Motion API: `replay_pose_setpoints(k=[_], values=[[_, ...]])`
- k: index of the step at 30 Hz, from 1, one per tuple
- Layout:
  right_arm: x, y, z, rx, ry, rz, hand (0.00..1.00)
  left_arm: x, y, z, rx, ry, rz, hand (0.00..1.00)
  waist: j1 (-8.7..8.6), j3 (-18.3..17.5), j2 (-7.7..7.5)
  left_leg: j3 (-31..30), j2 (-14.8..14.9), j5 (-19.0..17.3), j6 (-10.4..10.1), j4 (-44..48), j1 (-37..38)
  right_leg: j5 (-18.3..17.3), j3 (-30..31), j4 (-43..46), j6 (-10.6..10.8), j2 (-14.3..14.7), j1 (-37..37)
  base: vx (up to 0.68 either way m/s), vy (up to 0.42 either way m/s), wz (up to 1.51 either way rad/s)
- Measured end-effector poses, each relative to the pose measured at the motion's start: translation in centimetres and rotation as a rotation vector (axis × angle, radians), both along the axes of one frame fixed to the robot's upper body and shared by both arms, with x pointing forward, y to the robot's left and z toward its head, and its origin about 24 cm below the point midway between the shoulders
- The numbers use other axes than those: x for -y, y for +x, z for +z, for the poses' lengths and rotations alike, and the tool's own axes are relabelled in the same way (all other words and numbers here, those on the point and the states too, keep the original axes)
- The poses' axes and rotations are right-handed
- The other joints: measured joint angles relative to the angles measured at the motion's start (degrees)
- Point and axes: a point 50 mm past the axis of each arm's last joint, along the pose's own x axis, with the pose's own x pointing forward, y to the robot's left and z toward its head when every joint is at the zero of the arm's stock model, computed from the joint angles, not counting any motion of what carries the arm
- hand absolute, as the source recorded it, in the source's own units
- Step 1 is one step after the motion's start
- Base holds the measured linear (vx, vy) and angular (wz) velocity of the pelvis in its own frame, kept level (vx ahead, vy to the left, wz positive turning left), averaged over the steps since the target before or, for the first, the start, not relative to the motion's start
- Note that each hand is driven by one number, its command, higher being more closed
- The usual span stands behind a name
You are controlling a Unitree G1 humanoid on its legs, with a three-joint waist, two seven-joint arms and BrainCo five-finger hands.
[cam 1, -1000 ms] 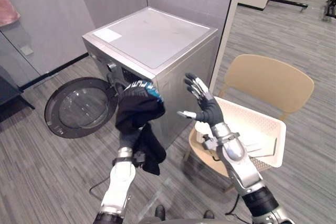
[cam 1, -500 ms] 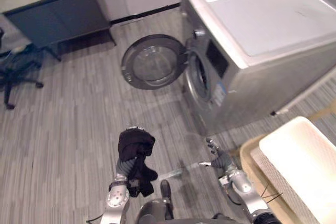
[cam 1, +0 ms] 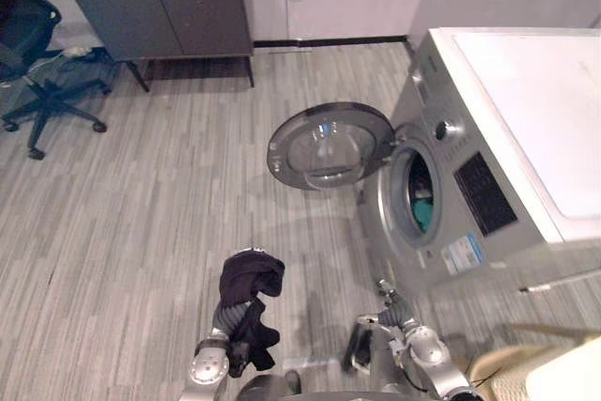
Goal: Pick up the laundry basket with both hands and put the clothes into the washing machine.
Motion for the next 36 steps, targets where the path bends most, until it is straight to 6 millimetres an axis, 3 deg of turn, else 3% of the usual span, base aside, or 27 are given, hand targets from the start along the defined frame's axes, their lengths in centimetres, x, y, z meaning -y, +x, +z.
replay_pose_setpoints(k=[1,2,3,4,5,6,7,10,12,14,15,16,17,19,23,25,27,29,32,33,36], values=[[0.2,-0.5,-0.3,-0.018,-0.004,-0.005,0.0,0.3,-0.1,-0.2,-0.012,0.01,-0.03,1.0,-1.59,0.1,-0.62,-1.2,-0.8,-1.4,-2.3,6.0,-0.4,4.8,-0.1,0.4,-3.9,-0.5,1.2,0.55,-0.158,1.15],[0.7,-0.7,-0.5,-0.032,-0.015,-0.012,0.0,0.6,-0.1,-0.4,-0.019,0.003,-0.03,1.0,-1.88,0.3,0.52,-0.8,-0.2,-1.5,-3.0,10.4,-1.7,4.7,-0.9,0.9,-3.2,-0.3,2.0,0.56,-0.18,0.78],[1.0,-0.1,-0.3,-0.024,-0.022,-0.022,0.0,1.0,-0.3,-0.5,-0.025,-0.014,-0.034,1.0,-1.29,0.5,2.01,2.3,3.0,0.8,-6.6,22.2,-6.7,2.5,-0.7,-0.6,-3.6,1.4,4.4,0.42,-0.127,-0.03],[1.1,0.1,-0.2,-0.015,-0.027,-0.021,0.0,1.2,-0.5,-0.6,-0.03,-0.022,-0.03,1.0,-0.87,0.7,2.88,3.8,4.4,2.7,-6.7,27.6,-8.9,2.1,-0.3,-1.6,-4.0,2.6,5.4,0.53,-0.14,-0.51],[1.2,0.5,0.0,-0.004,-0.031,-0.024,0.0,1.4,-0.6,-0.8,-0.039,-0.031,-0.026,1.0,0.1,1.2,3.46,5.8,7.8,5.2,-5.8,36.3,-12.4,1.1,0.9,-3.3,-5.2,5.1,7.8,0.53,-0.105,-0.84],[1.3,0.8,0.0,-0.002,-0.027,-0.045,0.0,1.6,-0.4,-0.7,-0.036,-0.034,-0.032,1.0,0.55,2.4,3.44,7.6,10.3,3.2,-3.2,42.9,-14.3,-0.6,2.4,-5.1,-6.0,7.1,11.6,0.52,-0.103,-0.81],[1.3,0.8,0.0,-0.005,-0.027,-0.054,0.0,1.7,-0.2,-0.7,-0.033,-0.035,-0.037,1.0,0.53,2.8,2.99,7.8,10.6,2.7,-2.4,43.8,-14.8,-1.0,2.9,-5.5,-5.9,7.4,12.9,0.47,-0.094,-0.67],[2.0,0.8,-0.2,-0.013,-0.037,-0.126,0.0,2.6,0.6,-0.4,-0.011,-0.055,-0.051,1.0,0.62,3.8,1.5,8.1,10.8,1.3,-1.1,38.0,-18.4,-1.5,7.3,-8.4,-4.8,8.0,17.8,0.43,-0.026,-0.73],[2.6,0.9,-0.2,-0.013,-0.046,-0.17,0.0,3.4,1.1,-0.1,0.005,-0.064,-0.082,1.0,0.55,4.1,1.44,3.8,8.4,1.3,-1.2,27.7,-20.7,-1.0,11.2,-10.1,-4.0,8.0,19.6,0.36,0.129,-1.07],[2.7,0.8,-0.4,-0.025,-0.049,-0.192,0.0,4.0,1.6,0.2,0.023,-0.079,-0.088,1.0,0.61,4.1,1.56,-5.4,5.3,3.1,-4.1,13.2,-20.2,-0.6,15.5,-10.7,-2.7,8.0,20.3,0.32,0.204,-1.27],[2.7,0.7,-0.4,-0.027,-0.051,-0.192,0.0,4.3,1.7,0.3,0.029,-0.085,-0.096,1.0,0.6,4.1,2.43,-10.0,5.1,7.0,-6.2,6.1,-19.6,-1.0,18.0,-10.8,-0.6,8.8,20.5,0.3,0.3,-1.54],[3.3,0.3,-0.5,-0.036,-0.07,-0.194,0.0,5.1,1.4,0.2,0.021,-0.102,-0.11,1.0,0.6,3.7,5.75,-12.3,7.3,17.2,-6.6,3.1,-19.6,-2.5,20.9,-10.8,1.9,11.3,21.1,0.24,0.256,-1.53],[3.5,0.0,-0.7,-0.047,-0.077,-0.197,0.0,5.2,1.6,0.2,0.021,-0.099,-0.122,1.0,0.49,3.9,5.83,-11.7,7.7,14.1,-5.1,4.6,-19.3,-3.3,21.9,-10.7,3.0,11.5,21.0,0.25,0.36,-1.16],[2.5,-1.4,-1.5,-0.089,-0.051,-0.203,0.0,5.1,2.9,0.7,0.048,-0.059,-0.179,1.0,0.17,3.5,2.46,-6.2,4.9,13.8,-4.2,2.3,-18.2,-4.0,26.1,-10.6,4.8,7.3,19.4,0.15,0.324,-0.72],[1.4,-1.9,-1.9,-0.108,-0.026,-0.196,0.0,3.7,3.0,0.8,0.048,-0.01,-0.182,1.0,0.35,3.5,1.28,2.5,3.9,13.0,-1.4,-0.8,-14.9,-1.7,31.8,-12.9,7.7,4.7,17.6,0.05,0.218,-1.1],[1.0,-1.1,-1.7,-0.099,-0.025,-0.178,0.0,2.8,2.9,0.7,0.043,0.011,-0.168,1.0,0.09,3.5,1.33,7.5,5.1,13.1,-0.7,-2.9,-14.0,0.4,23.5,-12.7,6.3,3.2,15.4,-0.01,0.071,-1.28],[0.8,-0.6,-1.6,-0.101,-0.032,-0.163,0.0,2.2,3.2,0.9,0.049,0.015,-0.143,1.0,0.17,3.5,1.26,13.1,6.7,13.3,-0.4,-4.5,-12.7,2.1,4.9,-12.6,3.9,0.1,14.4,0.02,-0.007,-1.35],[0.7,-0.8,-1.7,-0.107,-0.045,-0.146,0.0,2.0,3.1,0.8,0.043,0.025,-0.145,1.0,-0.11,3.5,1.28,16.6,7.9,13.4,-0.7,-6.3,-9.4,3.4,-1.9,-12.7,3.5,-0.2,15.4,0.05,-0.052,-1.09],[0.8,-0.9,-1.8,-0.11,-0.051,-0.141,0.0,2.0,3.2,0.9,0.045,0.041,-0.162,1.0,-1.45,3.5,1.28,18.5,9.4,12.2,-2.4,-4.6,-7.7,3.5,0.7,-14.6,3.4,2.1,17.1,0.04,-0.085,-0.62],[0.9,-0.9,-1.7,-0.108,-0.055,-0.138,0.0,2.2,3.3,0.8,0.041,0.035,-0.179,1.0,-1.16,3.5,1.18,19.7,12.0,10.0,-3.9,2.5,-9.5,2.7,3.6,-15.5,2.4,3.2,16.7,0.03,-0.156,-0.86],[1.5,-0.8,-1.6,-0.104,-0.074,-0.133,0.0,2.5,2.8,0.5,0.027,0.017,-0.158,1.0,-0.71,3.8,1.74,18.1,16.4,9.2,-4.5,18.9,-14.3,3.0,8.5,-15.9,1.7,5.4,17.6,0.03,-0.158,-1.05]])
